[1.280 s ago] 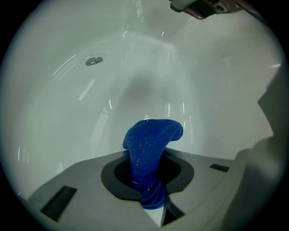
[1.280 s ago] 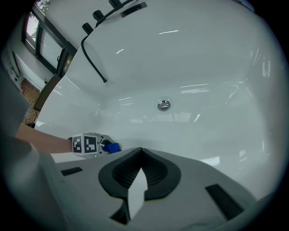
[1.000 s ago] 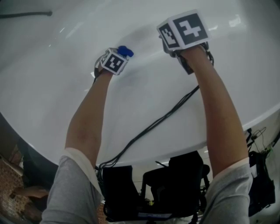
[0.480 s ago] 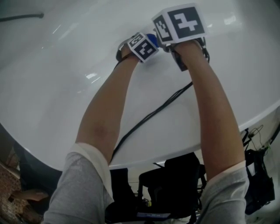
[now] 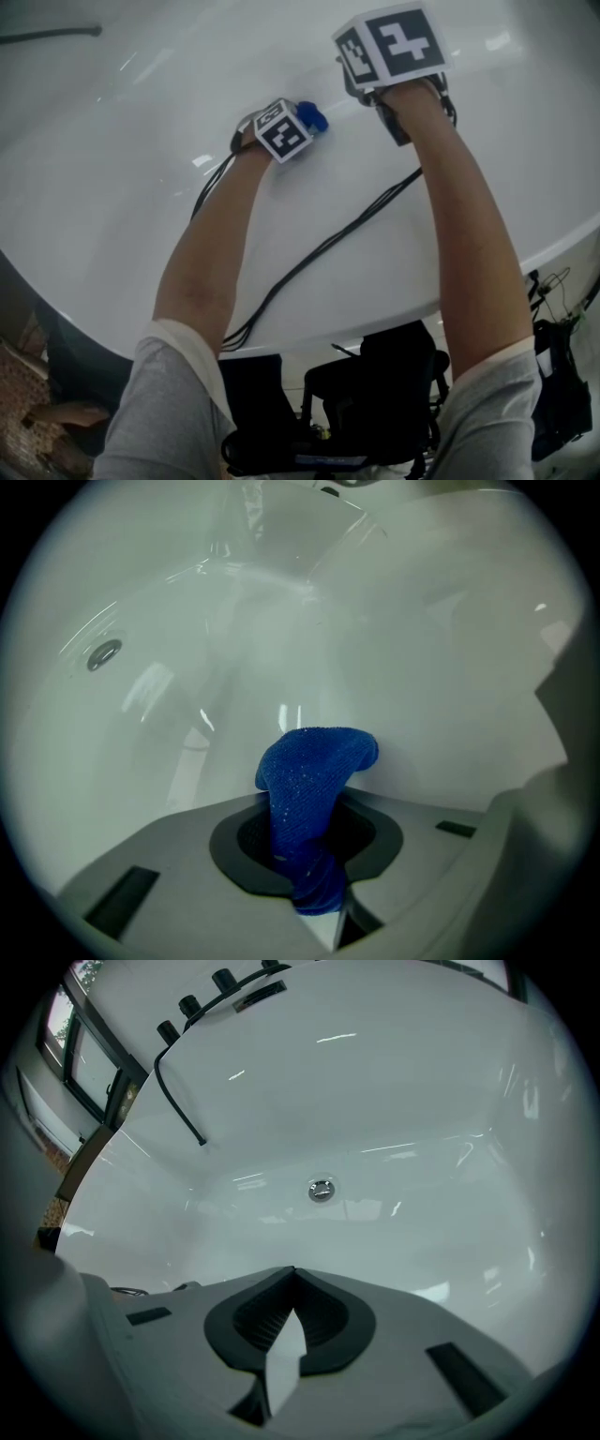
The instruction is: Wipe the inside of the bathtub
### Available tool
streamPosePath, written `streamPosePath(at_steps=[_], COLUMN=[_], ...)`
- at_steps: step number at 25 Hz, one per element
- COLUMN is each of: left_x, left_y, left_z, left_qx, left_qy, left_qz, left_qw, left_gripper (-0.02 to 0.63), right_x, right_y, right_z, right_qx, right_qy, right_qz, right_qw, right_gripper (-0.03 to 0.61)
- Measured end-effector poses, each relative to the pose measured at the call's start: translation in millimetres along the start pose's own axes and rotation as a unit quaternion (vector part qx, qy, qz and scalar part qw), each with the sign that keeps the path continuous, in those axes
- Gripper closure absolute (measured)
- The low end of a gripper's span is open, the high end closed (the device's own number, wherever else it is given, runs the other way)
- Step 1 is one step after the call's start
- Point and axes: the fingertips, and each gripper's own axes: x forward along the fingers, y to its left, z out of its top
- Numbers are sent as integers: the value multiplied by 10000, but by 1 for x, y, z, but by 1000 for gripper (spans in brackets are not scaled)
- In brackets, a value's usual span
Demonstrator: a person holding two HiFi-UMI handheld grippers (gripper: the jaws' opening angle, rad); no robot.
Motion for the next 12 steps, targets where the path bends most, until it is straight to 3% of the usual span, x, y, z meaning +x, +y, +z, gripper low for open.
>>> streamPosePath(at_steps=[7,12], left_x=[-28,-28], left_y=[7,7], left_z=[-118,-122], left_qx=[-228,-412], left_qy=[682,823], left_qz=[218,194], left_qw=[9972,9956], left_gripper=[532,532], right_x=[-1,0], right_y=[3,6], right_z=[0,1], right_qx=[-60,-68], right_qy=[23,14], right_qz=[30,73], right_qw=[10000,9999], right_gripper=[571,570])
